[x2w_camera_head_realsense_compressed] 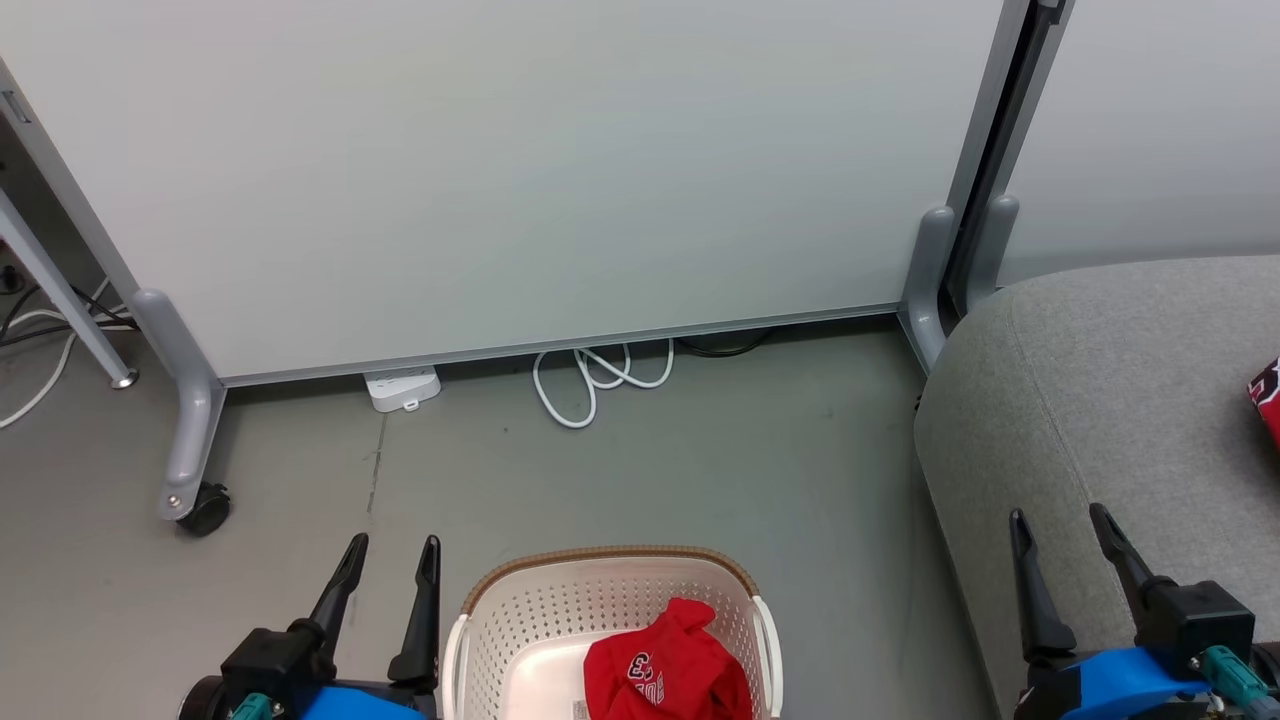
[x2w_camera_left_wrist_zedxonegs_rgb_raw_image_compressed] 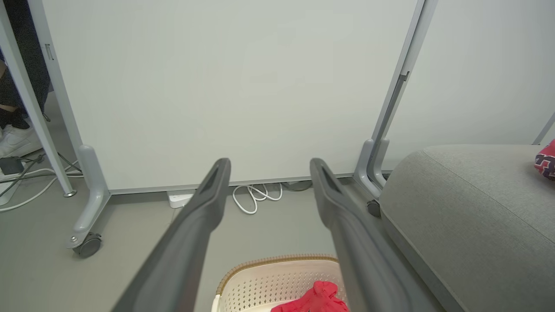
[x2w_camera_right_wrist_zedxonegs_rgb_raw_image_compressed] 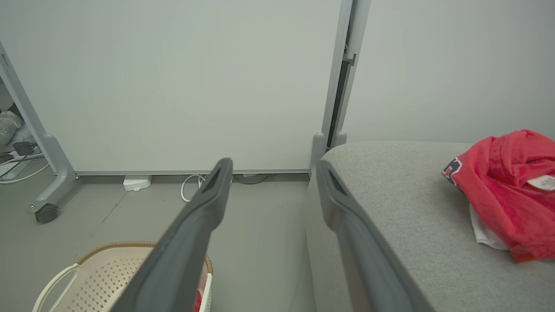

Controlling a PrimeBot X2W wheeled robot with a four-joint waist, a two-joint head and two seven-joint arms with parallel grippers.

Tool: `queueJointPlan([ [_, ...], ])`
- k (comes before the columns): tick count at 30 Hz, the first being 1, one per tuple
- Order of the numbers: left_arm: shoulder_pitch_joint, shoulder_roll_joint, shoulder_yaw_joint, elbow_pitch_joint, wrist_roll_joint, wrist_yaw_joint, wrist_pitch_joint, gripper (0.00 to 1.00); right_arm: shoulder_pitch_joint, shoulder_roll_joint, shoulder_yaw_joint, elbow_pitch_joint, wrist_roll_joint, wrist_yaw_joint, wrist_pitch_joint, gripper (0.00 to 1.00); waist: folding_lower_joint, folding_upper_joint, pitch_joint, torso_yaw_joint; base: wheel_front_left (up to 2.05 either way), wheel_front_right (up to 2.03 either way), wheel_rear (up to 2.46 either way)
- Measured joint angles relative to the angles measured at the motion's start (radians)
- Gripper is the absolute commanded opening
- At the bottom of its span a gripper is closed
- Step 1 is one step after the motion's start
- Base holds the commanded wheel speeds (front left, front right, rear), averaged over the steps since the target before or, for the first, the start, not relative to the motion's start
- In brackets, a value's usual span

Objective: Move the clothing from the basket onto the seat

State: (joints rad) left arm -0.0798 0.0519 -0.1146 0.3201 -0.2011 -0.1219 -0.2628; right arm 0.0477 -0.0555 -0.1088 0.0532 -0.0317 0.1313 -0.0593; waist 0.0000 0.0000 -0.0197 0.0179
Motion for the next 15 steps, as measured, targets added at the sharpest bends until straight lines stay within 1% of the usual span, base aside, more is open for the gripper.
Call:
queueJointPlan([
  [6, 0.012, -0.001, 0.008, -0.015, 0.003, 0.0, 0.0, 1.0, 0.001, 0.002, 0.002, -0.012, -0.007, 0.0, 0.007, 1.0, 0.0001, 0.0, -0.002, -0.005, 0.0, 0.0, 0.0],
  [15, 0.017, -0.002, 0.002, -0.012, 0.01, 0.0, 0.0, 1.0, 0.009, 0.003, 0.009, -0.005, 0.016, 0.0, 0.007, 1.0, 0.0, 0.0, 0.001, -0.009, 0.0, 0.0, 0.0],
])
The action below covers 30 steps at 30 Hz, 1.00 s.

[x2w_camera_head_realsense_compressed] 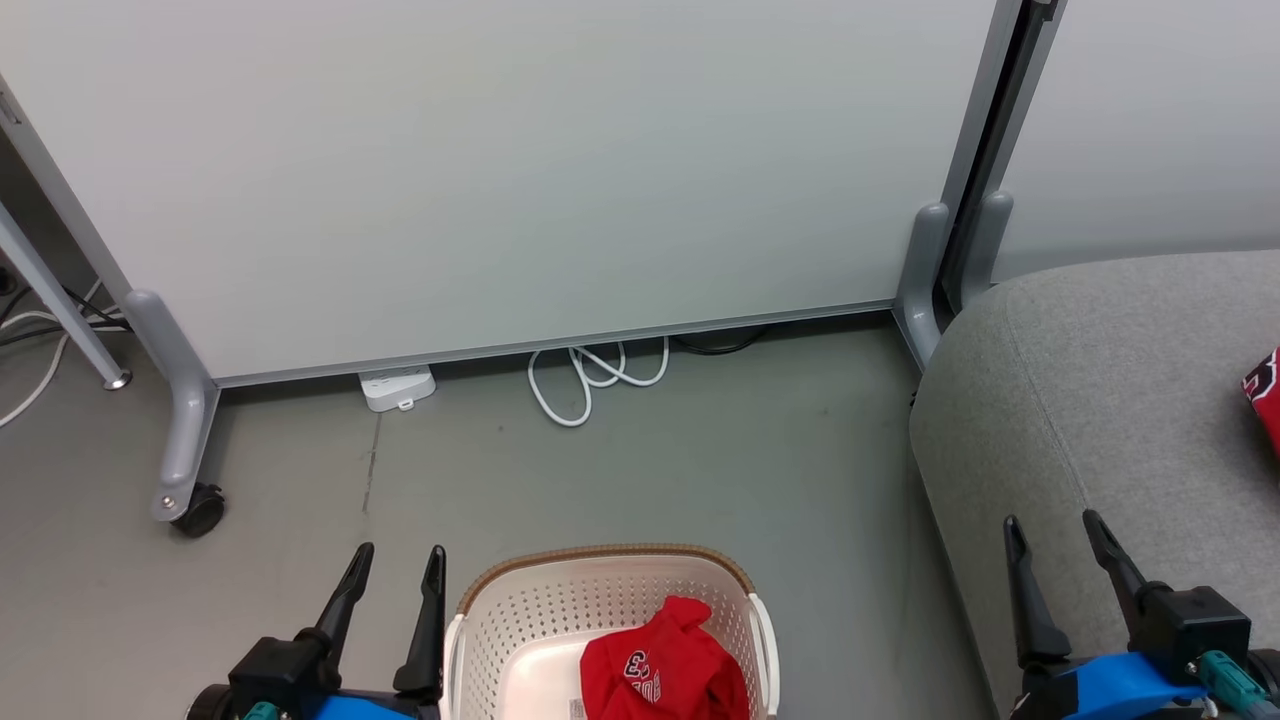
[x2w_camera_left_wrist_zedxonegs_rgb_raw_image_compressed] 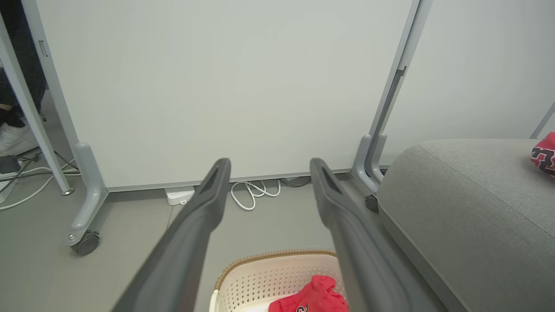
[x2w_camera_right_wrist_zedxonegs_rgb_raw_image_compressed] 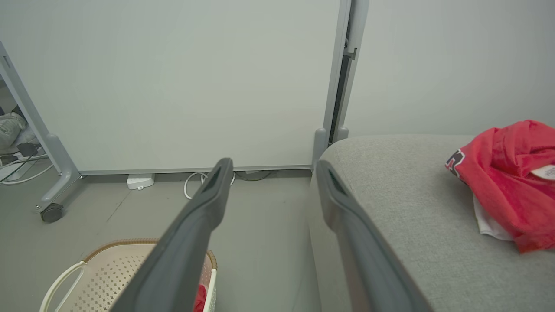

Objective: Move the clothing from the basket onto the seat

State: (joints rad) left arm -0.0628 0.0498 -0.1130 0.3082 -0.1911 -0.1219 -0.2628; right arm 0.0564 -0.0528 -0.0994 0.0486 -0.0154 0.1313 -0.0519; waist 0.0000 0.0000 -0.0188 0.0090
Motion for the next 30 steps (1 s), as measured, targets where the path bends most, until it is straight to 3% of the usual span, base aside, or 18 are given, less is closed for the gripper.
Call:
queueJointPlan([
  [7, -0.011, 0.0, -0.022, 0.015, 0.014, 0.0, 0.0, 1.0, -0.018, 0.0, 0.021, -0.011, 0.01, 0.0, -0.001, 1.0, 0.0, 0.0, 0.044, -0.011, 0.0, 0.0, 0.0],
  [16, -0.14, -0.001, -0.075, 0.085, 0.032, -0.002, 0.0, 1.0, -0.152, 0.001, 0.061, -0.054, 0.016, 0.0, -0.019, 1.0, 0.0001, 0.0, 0.218, -0.035, 0.0, 0.0, 0.0],
  [30, -0.456, 0.053, -0.138, 0.413, 0.078, -0.004, 0.0, 1.0, -0.41, 0.001, 0.158, -0.065, 0.023, 0.0, -0.077, 1.0, 0.0003, 0.0, 0.578, -0.148, 0.0, 0.0, 0.0],
])
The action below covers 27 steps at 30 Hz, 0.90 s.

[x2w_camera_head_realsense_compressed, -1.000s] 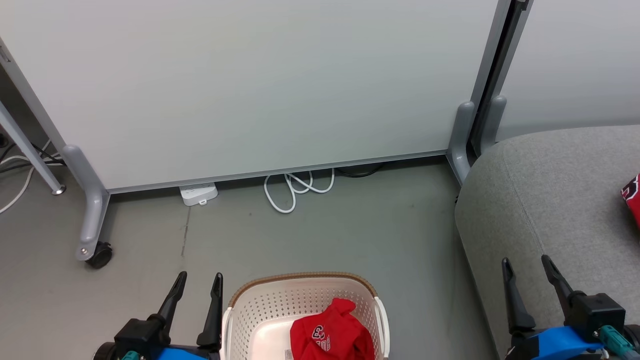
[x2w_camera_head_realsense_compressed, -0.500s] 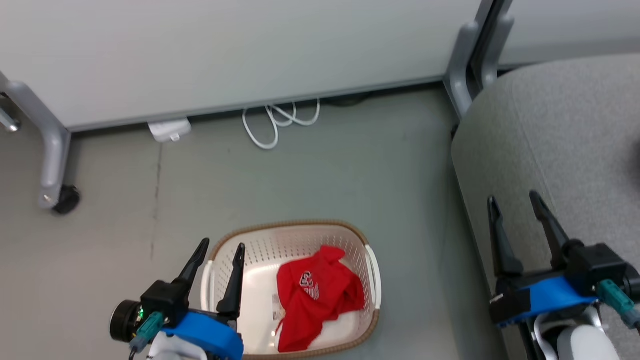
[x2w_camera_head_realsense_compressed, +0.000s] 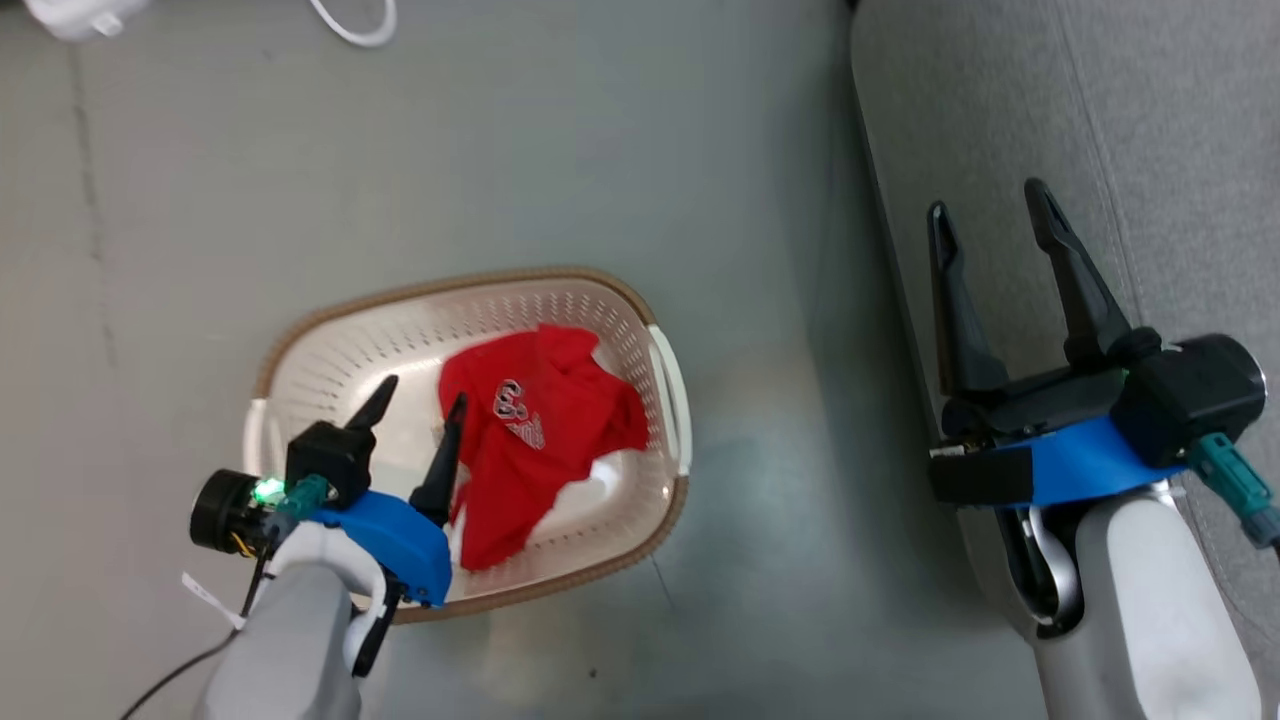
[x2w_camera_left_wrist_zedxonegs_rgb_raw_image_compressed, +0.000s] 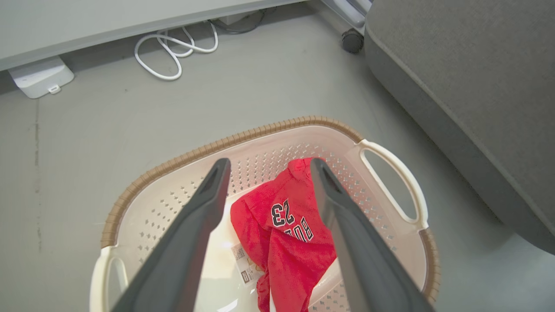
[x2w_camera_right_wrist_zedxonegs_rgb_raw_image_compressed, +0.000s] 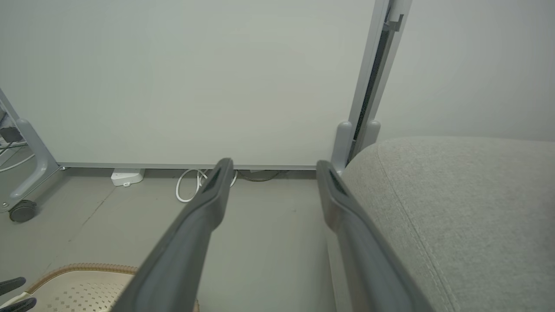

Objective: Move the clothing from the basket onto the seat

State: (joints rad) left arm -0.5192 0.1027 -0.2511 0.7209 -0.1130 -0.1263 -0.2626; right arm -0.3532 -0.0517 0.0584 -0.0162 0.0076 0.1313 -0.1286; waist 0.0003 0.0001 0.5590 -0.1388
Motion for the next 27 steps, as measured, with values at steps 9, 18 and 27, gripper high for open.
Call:
queueJointPlan([
  [9, -0.188, 0.056, -0.051, 0.266, 0.003, -0.001, 0.025, 1.0, -0.076, -0.001, 0.06, 0.042, 0.073, 0.0, -0.071, 1.0, 0.0, 0.0, 0.242, -0.142, 0.0, 0.0, 0.0],
  [18, -0.251, 0.107, -0.044, 0.395, -0.008, 0.024, 0.072, 1.0, -0.108, 0.0, 0.092, 0.076, 0.119, 0.0, -0.106, 1.0, -0.0001, 0.0, 0.345, -0.224, 0.0, 0.0, 0.0],
  [27, -0.304, 0.14, -0.017, 0.466, -0.027, 0.115, 0.111, 1.0, -0.124, 0.0, 0.109, 0.087, 0.144, 0.0, -0.123, 1.0, -0.0002, 0.0, 0.412, -0.257, 0.0, 0.0, 0.0],
])
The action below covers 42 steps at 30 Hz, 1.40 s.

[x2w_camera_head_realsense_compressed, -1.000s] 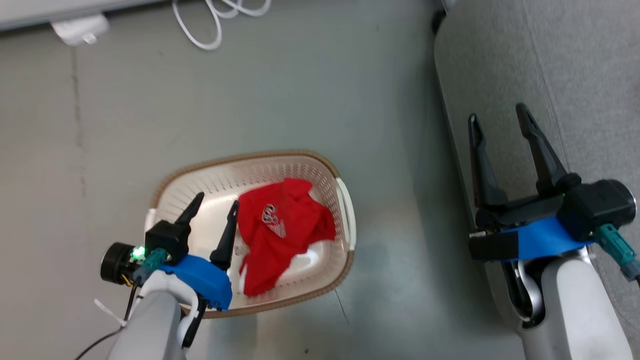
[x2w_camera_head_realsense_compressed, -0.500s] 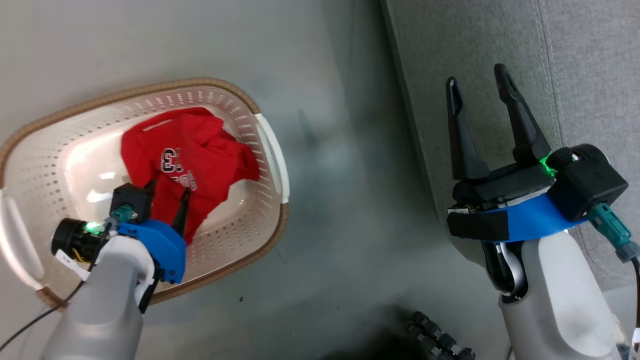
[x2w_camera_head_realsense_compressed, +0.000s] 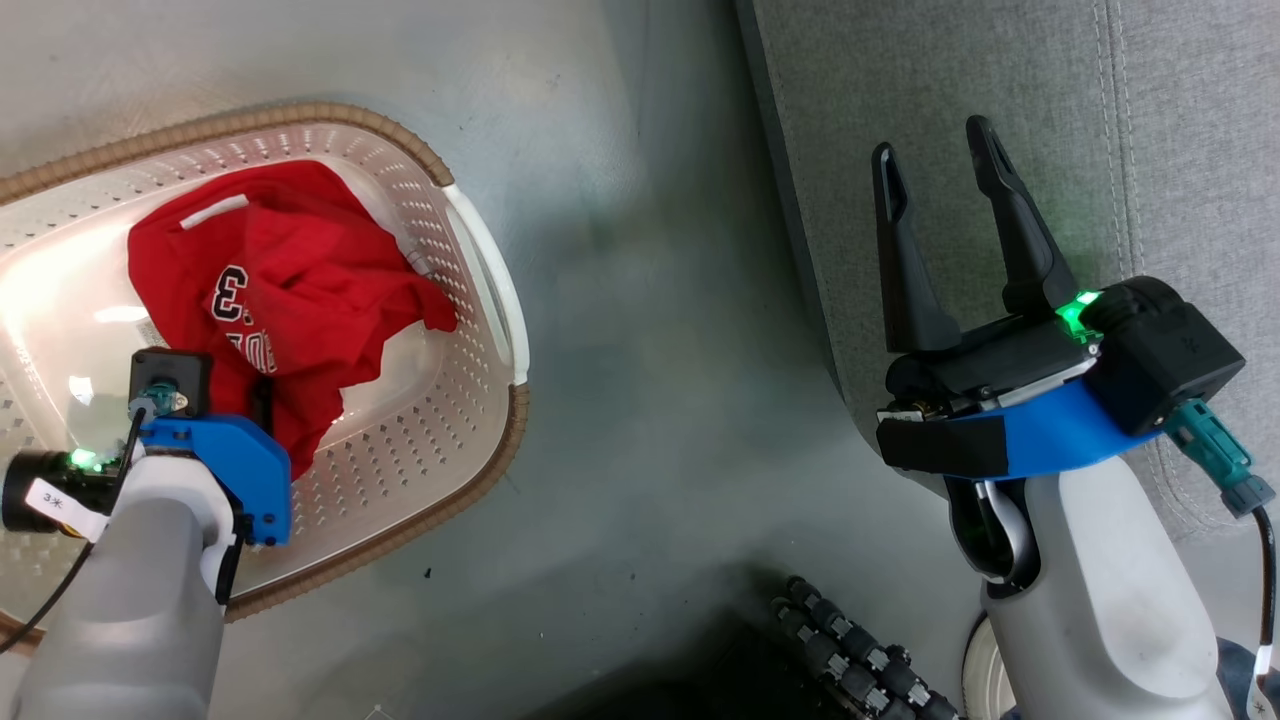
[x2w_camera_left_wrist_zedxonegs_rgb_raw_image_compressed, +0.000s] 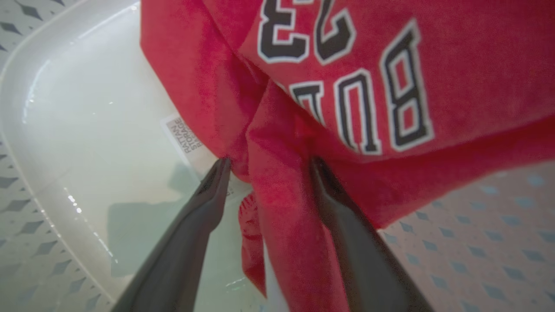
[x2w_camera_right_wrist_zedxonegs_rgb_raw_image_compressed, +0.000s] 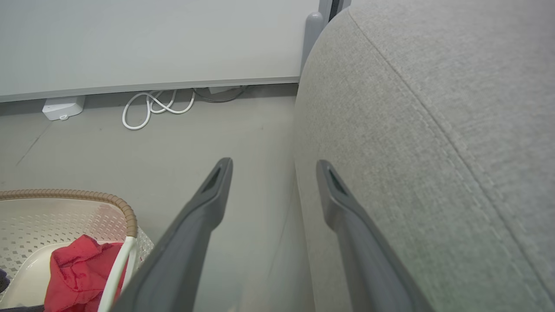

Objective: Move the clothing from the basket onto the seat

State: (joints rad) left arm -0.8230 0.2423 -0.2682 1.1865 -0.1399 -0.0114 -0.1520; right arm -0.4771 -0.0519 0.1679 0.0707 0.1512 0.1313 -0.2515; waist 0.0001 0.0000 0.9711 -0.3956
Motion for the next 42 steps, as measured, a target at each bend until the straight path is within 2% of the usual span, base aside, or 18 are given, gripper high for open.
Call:
queueJointPlan([
  [7, -0.02, -0.01, 0.007, 0.035, -0.037, -0.035, 0.034, 1.0, 0.0, 0.0, 0.001, 0.005, 0.005, 0.0, -0.007, 1.0, -0.0001, 0.0, 0.012, 0.001, 0.0, 0.0, 0.0],
  [8, -0.022, -0.012, 0.007, 0.037, -0.039, -0.038, 0.035, 0.67, 0.0, 0.0, 0.002, 0.006, 0.007, 0.0, -0.007, 1.0, -0.0001, 0.0, 0.013, 0.0, 0.0, 0.0, 0.0],
  [9, -0.024, -0.015, 0.007, 0.04, -0.043, -0.044, 0.035, 0.4, 0.0, 0.0, 0.002, 0.006, 0.009, 0.0, -0.007, 1.0, -0.0001, 0.0, 0.013, 0.0, 0.0, 0.0, 0.0],
  [10, -0.027, -0.016, 0.007, 0.041, -0.045, -0.046, 0.035, 0.0, 0.0, 0.0, 0.002, 0.007, 0.009, 0.0, -0.008, 1.0, -0.0001, 0.0, 0.013, 0.0, 0.0, 0.0, 0.0],
  [21, -0.042, -0.019, -0.009, 0.064, -0.059, -0.063, 0.059, 0.0, -0.007, 0.0, 0.011, 0.02, 0.025, 0.0, -0.01, 1.0, -0.0001, 0.0, 0.005, -0.008, 0.0, 0.0, 0.0],
  [27, -0.037, -0.029, -0.018, 0.069, -0.065, -0.064, 0.03, 0.0, -0.016, 0.0, 0.02, 0.033, 0.03, 0.0, -0.01, 1.0, -0.0001, 0.0, -0.026, -0.011, 0.0, 0.0, 0.0],
  [34, 0.009, -0.103, -0.037, 0.076, -0.079, -0.081, -0.018, 0.0, 0.001, 0.001, -0.015, 0.07, -0.021, 0.0, -0.01, 1.0, -0.0002, 0.0, -0.151, 0.019, 0.0, 0.0, 0.0],
  [42, 0.084, -0.172, -0.099, 0.069, -0.079, -0.107, -0.08, 0.0, 0.088, 0.002, -0.039, 0.094, -0.08, 0.0, 0.033, 1.0, -0.0003, 0.0, -0.365, 0.081, 0.0, 0.0, 0.0],
])
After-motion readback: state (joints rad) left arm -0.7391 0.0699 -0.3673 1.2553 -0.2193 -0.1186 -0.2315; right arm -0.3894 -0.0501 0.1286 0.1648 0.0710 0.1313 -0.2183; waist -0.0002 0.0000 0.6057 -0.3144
